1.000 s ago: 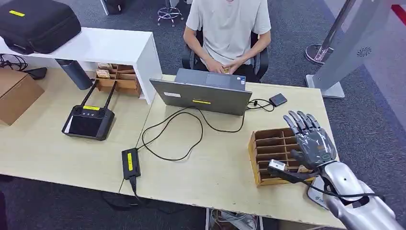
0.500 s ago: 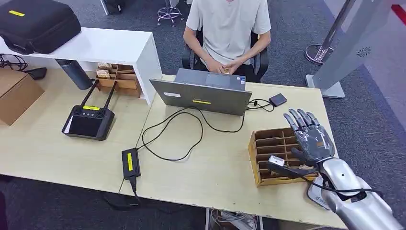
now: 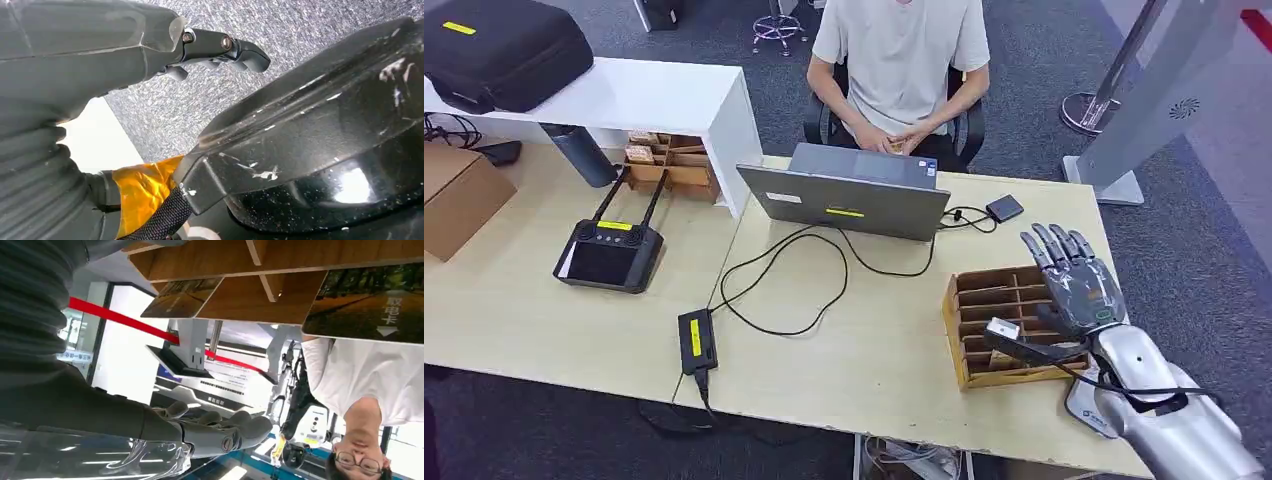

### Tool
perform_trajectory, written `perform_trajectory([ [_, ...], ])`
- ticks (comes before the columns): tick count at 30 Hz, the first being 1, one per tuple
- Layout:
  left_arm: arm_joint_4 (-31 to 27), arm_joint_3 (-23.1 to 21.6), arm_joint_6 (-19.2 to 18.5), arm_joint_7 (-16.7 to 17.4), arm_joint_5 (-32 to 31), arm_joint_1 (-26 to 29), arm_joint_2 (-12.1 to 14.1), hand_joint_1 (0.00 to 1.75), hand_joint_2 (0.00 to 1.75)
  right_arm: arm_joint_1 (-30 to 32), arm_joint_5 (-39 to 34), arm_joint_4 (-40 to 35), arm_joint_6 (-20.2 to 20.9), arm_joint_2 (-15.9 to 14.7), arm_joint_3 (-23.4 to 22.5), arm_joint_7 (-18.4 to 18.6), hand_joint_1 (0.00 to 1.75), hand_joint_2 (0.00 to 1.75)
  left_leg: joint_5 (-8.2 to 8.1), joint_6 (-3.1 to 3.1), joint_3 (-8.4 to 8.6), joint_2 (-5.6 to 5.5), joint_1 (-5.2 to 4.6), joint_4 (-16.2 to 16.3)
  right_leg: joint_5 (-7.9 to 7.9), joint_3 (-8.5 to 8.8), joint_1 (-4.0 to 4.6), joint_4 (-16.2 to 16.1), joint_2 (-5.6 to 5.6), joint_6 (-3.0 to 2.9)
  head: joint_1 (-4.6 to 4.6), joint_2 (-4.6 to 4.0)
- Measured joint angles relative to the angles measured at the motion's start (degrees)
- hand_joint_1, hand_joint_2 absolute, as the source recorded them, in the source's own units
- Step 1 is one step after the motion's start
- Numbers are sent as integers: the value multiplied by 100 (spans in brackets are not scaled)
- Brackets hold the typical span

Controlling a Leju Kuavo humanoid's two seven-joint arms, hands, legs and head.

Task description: Pass the card to the sensor for recognition and then transmit it.

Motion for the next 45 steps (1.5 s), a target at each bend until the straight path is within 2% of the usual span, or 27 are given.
perform_trajectory([
  [7,0,0,-5,0,50,1,0,0,175,-43,39,76,-39,15,-13,20,0,175,0,0,-1,0,0,0,0,0,0,0,0,0,-2,0],
  [15,0,0,20,0,96,5,0,0,175,-107,195,122,-28,17,-114,243,0,175,0,0,0,0,0,0,1,0,0,0,0,-1,0,0],
  [27,0,0,33,0,131,9,0,0,175,-109,210,122,-24,17,-201,247,0,175,0,0,0,0,0,0,0,0,0,1,0,-1,0,0],
  [28,0,0,35,0,131,9,0,0,175,-109,210,122,-24,17,-210,247,47,175,0,0,0,0,0,0,0,0,0,0,0,-1,0,0],
  [29,0,0,35,0,133,9,0,0,175,-109,210,122,-22,17,-221,247,175,175,0,0,0,0,0,0,0,0,0,0,0,0,0,0],
  [33,0,0,54,0,157,11,0,0,175,-107,205,122,13,17,-240,247,173,175,0,0,1,0,0,0,0,0,0,0,0,-1,-2,0],
  [34,0,-2,54,0,164,11,0,0,175,-106,190,122,13,17,-240,245,157,175,0,0,1,0,0,0,0,0,0,0,0,-1,0,0],
  [35,0,-2,52,0,173,12,0,0,175,-106,177,125,2,17,-245,238,159,175,0,0,1,0,0,0,0,0,0,0,0,-1,-2,0],
  [36,0,0,50,-2,184,14,0,0,175,-106,164,127,-9,17,-251,221,150,175,0,0,1,0,0,0,0,0,0,0,0,-1,0,0],
  [38,0,0,48,-17,201,17,0,0,175,-105,140,135,-24,17,-256,192,148,175,0,0,1,0,0,0,0,-1,0,0,0,-1,0,0],
  [39,0,0,46,-20,208,18,0,0,175,-104,127,142,-24,17,-258,190,136,175,0,0,1,0,0,0,0,-1,0,0,1,-1,-2,0],
  [40,0,0,46,-20,214,19,0,0,175,-103,118,149,-24,17,-262,184,133,175,0,0,0,0,0,0,0,-1,0,0,0,-1,0,0],
  [45,0,0,48,-35,236,26,0,0,175,-99,105,149,-17,17,-278,173,129,175,0,0,1,1,0,0,0,-1,1,0,1,-1,0,0],
])
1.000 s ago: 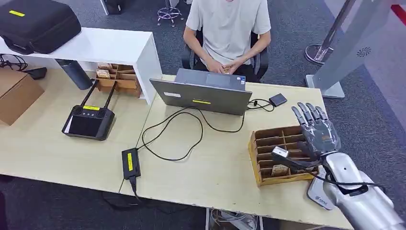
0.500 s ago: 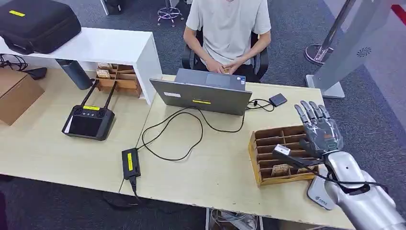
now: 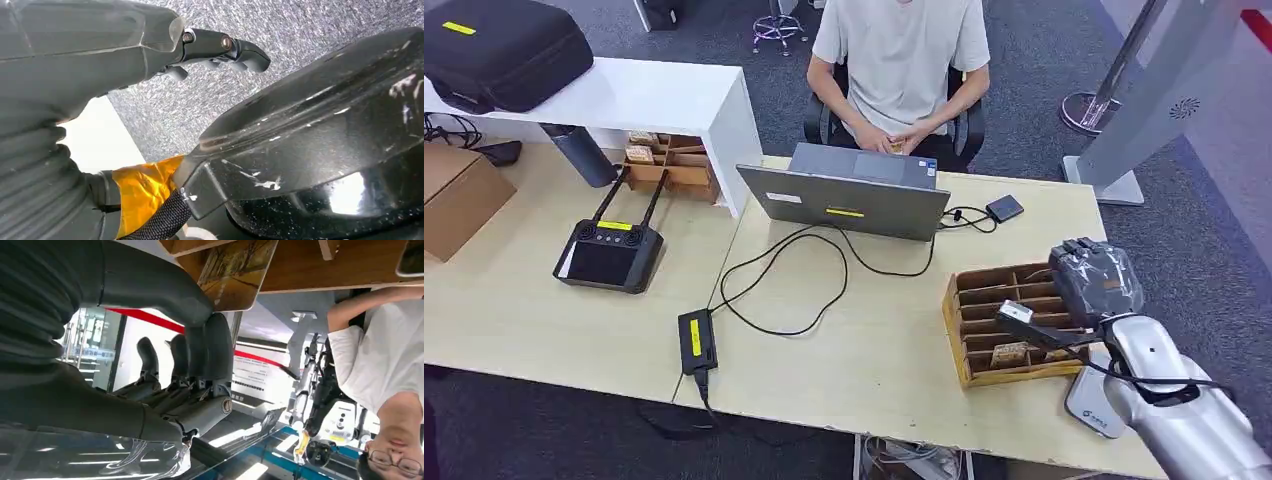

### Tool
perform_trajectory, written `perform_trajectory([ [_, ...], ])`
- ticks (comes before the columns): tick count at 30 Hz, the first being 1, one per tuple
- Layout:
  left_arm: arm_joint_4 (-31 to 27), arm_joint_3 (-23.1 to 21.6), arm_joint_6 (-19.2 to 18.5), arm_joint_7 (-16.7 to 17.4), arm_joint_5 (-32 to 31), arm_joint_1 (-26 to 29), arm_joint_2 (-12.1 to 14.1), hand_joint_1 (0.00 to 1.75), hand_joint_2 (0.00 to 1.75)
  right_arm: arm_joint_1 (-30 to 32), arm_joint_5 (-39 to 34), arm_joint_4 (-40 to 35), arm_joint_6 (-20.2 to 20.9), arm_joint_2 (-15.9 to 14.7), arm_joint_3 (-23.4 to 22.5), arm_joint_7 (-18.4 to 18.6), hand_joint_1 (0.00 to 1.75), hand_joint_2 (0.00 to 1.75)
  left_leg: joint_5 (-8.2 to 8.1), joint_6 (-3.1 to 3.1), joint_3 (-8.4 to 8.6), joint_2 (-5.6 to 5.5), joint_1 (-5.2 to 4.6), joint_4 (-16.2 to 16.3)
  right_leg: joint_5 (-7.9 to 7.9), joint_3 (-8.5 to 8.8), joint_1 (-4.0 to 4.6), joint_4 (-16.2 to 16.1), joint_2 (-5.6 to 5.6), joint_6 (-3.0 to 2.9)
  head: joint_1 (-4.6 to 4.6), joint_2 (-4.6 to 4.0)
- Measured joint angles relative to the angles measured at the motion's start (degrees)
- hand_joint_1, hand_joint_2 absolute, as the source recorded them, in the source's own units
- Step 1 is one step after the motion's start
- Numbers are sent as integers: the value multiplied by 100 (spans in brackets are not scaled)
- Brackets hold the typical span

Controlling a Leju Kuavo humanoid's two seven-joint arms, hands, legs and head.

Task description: Pass the card to the sensor for recognition and then transmit it.

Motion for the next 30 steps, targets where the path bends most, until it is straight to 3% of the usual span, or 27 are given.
perform_trajectory([
  [14,0,-2,-2,-26,81,10,0,0,175,1,-63,7,92,-4,-9,-116,134,175,0,0,3,4,0,0,0,2,0,-1,3,0,0,0],
  [15,0,-2,-2,-35,85,12,0,0,175,1,-66,7,98,-4,-7,-118,129,175,0,0,3,5,0,0,0,2,0,-1,3,0,0,0],
  [16,0,-2,-2,-35,94,12,0,0,175,0,-74,7,101,-4,-7,-140,87,175,0,0,4,5,0,0,1,2,0,-1,3,0,0,0],
  [17,0,-2,-2,-35,101,14,0,0,175,0,-79,7,101,-11,-5,-153,33,175,0,0,4,6,0,0,1,2,0,-1,3,-1,0,0],
  [18,0,0,-2,-35,109,14,0,0,175,0,-81,7,109,-15,0,-160,7,175,0,0,4,6,0,0,1,2,0,-1,3,-1,0,0],
  [19,0,0,-2,-35,118,15,0,0,175,4,-81,7,120,-20,4,-168,0,175,0,0,4,6,0,0,1,2,0,-1,3,-1,0,0],
  [30,0,-2,2,-48,170,20,0,0,175,7,-114,24,168,-50,35,-195,0,175,0,0,1,5,0,0,1,-2,1,0,3,-1,0,0],
])
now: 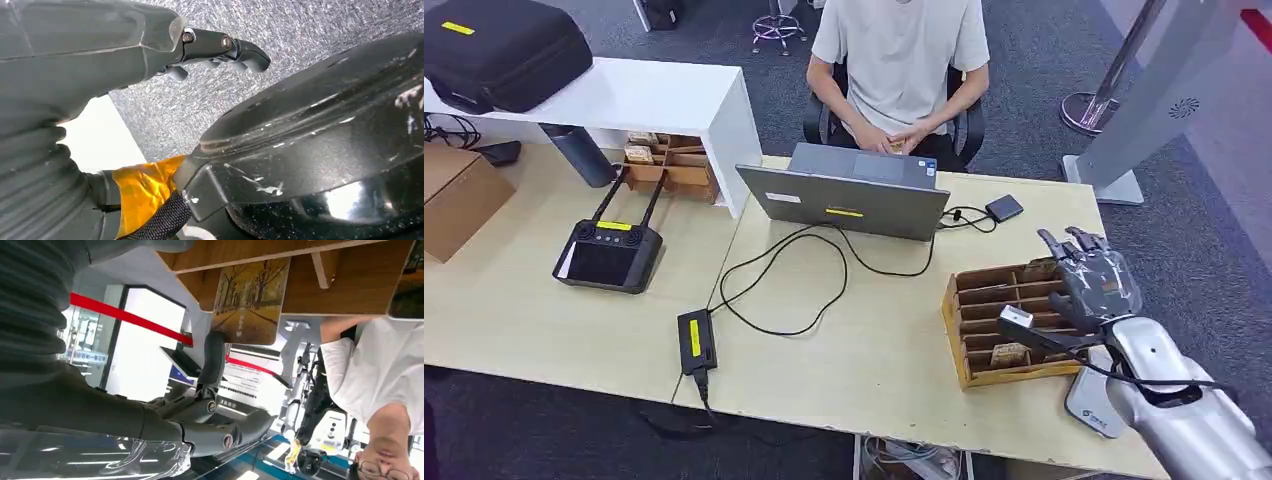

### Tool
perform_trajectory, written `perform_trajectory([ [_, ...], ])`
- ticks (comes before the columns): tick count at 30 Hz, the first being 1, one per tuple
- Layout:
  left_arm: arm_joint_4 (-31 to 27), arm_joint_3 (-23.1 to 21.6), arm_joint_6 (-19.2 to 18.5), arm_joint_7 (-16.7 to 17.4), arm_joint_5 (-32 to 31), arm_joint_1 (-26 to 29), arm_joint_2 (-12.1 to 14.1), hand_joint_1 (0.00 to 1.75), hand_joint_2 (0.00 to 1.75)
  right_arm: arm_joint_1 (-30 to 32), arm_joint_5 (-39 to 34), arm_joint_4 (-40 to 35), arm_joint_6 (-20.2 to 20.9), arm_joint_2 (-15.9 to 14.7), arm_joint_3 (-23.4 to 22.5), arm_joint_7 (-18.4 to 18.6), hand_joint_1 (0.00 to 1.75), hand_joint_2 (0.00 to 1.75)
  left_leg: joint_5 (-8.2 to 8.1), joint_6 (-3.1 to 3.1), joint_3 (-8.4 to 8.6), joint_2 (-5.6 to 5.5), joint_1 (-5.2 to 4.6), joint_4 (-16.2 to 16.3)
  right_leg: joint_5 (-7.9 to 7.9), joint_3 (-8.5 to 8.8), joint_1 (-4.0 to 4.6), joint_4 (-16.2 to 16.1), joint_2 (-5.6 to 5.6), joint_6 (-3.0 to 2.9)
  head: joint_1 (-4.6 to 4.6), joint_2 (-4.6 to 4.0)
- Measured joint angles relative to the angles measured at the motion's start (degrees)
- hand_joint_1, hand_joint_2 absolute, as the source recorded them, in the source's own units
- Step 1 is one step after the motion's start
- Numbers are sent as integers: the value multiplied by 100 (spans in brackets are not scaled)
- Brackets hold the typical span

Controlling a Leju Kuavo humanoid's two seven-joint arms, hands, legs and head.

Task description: Pass the card to the sensor for recognition and then transmit it.

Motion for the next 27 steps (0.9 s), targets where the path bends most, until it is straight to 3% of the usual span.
perform_trajectory([
  [17,0,0,50,-4,103,11,0,0,175,-3,-20,-2,2,-15,11,26,0,175,0,0,1,0,0,0,0,2,0,0,0,0,0,0],
  [27,0,0,54,-9,186,16,0,0,175,21,188,-55,-465,-13,-4,229,0,175,0,0,0,-1,0,0,0,2,0,0,-1,0,0,0],
])
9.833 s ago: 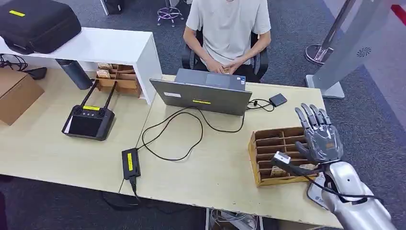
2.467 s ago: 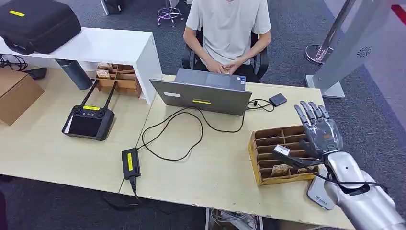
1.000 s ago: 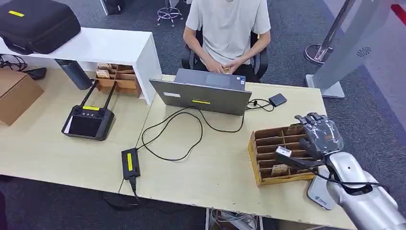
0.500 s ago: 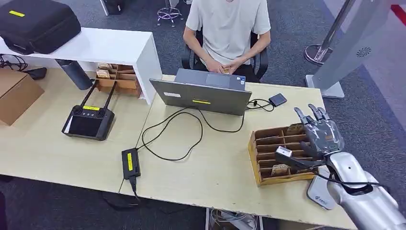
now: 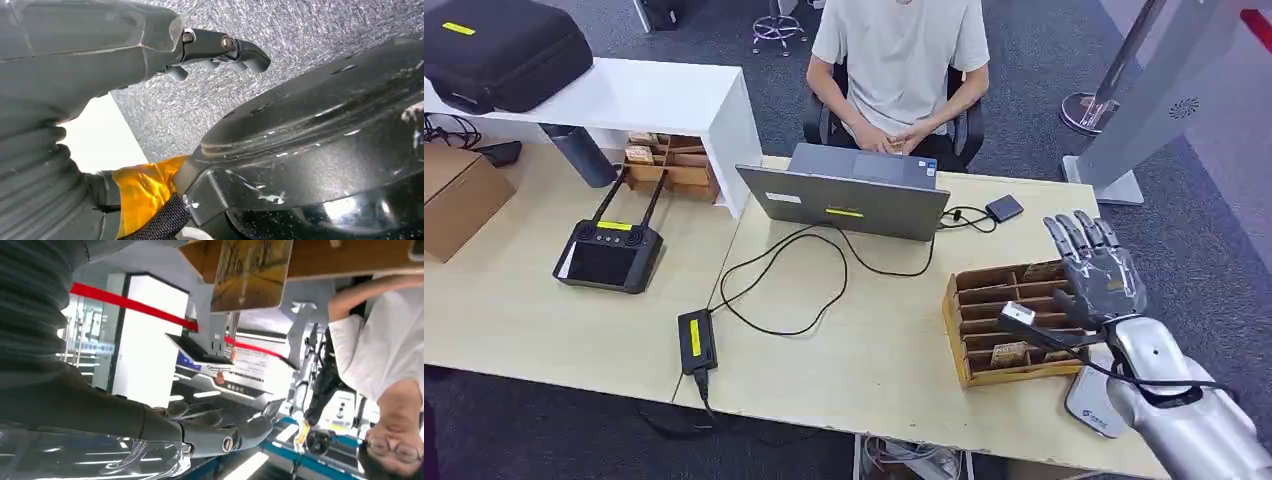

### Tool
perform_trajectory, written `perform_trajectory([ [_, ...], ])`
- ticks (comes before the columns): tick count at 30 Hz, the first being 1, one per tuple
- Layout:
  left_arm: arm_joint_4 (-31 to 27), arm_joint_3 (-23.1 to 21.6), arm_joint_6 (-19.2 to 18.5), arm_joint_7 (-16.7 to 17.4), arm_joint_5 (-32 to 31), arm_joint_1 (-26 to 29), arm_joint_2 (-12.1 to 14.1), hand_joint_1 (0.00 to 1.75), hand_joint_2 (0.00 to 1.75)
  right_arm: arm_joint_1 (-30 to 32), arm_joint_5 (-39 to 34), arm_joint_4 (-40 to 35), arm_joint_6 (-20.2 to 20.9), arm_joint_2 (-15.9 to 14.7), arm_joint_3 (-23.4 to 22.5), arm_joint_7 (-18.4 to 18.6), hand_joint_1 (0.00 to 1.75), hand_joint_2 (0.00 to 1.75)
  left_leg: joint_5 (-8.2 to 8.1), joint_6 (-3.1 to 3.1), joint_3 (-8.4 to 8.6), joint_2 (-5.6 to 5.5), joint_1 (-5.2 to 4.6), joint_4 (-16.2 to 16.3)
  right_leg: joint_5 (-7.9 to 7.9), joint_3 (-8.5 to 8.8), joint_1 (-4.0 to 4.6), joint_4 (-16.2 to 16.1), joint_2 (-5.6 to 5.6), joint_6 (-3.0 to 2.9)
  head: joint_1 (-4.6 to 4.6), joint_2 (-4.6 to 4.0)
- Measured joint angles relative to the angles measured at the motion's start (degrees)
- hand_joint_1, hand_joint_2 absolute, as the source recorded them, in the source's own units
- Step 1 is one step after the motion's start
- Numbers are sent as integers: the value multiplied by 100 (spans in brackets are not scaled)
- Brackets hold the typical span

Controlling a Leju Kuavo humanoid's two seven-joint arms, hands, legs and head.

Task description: Pass the card to the sensor for recognition and then transmit it.

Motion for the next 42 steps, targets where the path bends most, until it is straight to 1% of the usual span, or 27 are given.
perform_trajectory([
  [4,0,0,9,-11,20,2,0,0,175,65,133,-68,-221,33,-46,100,0,175,0,0,-1,0,0,0,0,-1,0,0,0,0,0,0],
  [11,-9,0,22,-11,50,6,0,0,175,183,223,-105,-272,61,-171,90,0,175,0,0,-2,0,0,0,0,-1,0,0,0,1,0,0],
  [21,-31,-9,53,-11,79,10,2,0,175,250,99,-133,45,55,-177,-48,0,175,0,0,-1,0,0,0,0,-3,0,-1,0,0,0,0],
  [24,-31,-11,39,-13,94,10,2,0,175,253,53,-105,45,46,-175,-144,0,175,0,0,-2,0,0,0,-1,-2,0,-1,0,0,0,0],
  [37,-31,-37,37,-48,120,10,2,0,175,242,50,-87,89,46,-136,-151,0,175,0,0,-3,-1,0,0,0,-2,0,0,0,0,0,0],
  [42,-31,-50,33,-50,120,7,2,0,175,133,98,-52,111,46,-77,-188,0,175,0,0,-3,1,0,0,0,-2,0,0,1,0,0,0],
])
